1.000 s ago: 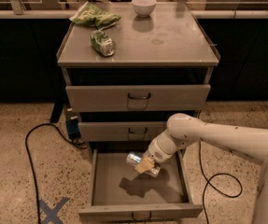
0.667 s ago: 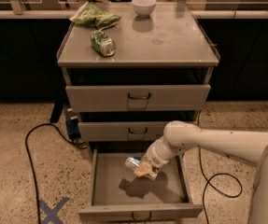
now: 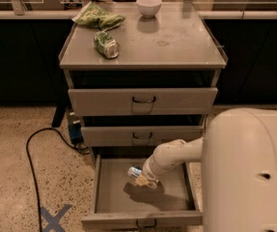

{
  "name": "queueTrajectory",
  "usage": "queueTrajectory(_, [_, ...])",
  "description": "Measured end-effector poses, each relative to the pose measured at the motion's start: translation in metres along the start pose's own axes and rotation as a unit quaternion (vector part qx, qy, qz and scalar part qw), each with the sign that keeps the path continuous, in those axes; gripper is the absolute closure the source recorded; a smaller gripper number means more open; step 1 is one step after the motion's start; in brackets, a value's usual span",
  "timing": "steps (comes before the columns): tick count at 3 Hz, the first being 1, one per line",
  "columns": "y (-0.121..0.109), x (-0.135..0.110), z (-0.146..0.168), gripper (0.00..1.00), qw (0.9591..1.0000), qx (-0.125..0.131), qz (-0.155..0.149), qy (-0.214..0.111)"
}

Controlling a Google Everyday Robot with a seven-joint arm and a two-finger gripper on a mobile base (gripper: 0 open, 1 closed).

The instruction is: Place redbull can into bottom drawer

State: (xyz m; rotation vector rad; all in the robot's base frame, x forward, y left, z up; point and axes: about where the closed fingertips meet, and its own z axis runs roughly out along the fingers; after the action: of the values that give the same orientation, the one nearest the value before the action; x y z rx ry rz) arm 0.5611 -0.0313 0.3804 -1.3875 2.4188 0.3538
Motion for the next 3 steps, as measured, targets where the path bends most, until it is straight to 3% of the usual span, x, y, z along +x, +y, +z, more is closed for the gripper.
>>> queueTrajectory(1, [-0.036, -0.003, 0.041, 1.0, 0.9985, 0.043, 0.03, -0.014])
queueTrajectory(2, [-0.065, 0.005, 0.095, 1.0, 0.9956, 0.051, 0.07, -0.036])
queueTrajectory(3, [-0.058, 0.024, 0.151, 1.0, 0.9906, 0.012, 0.117, -0.07])
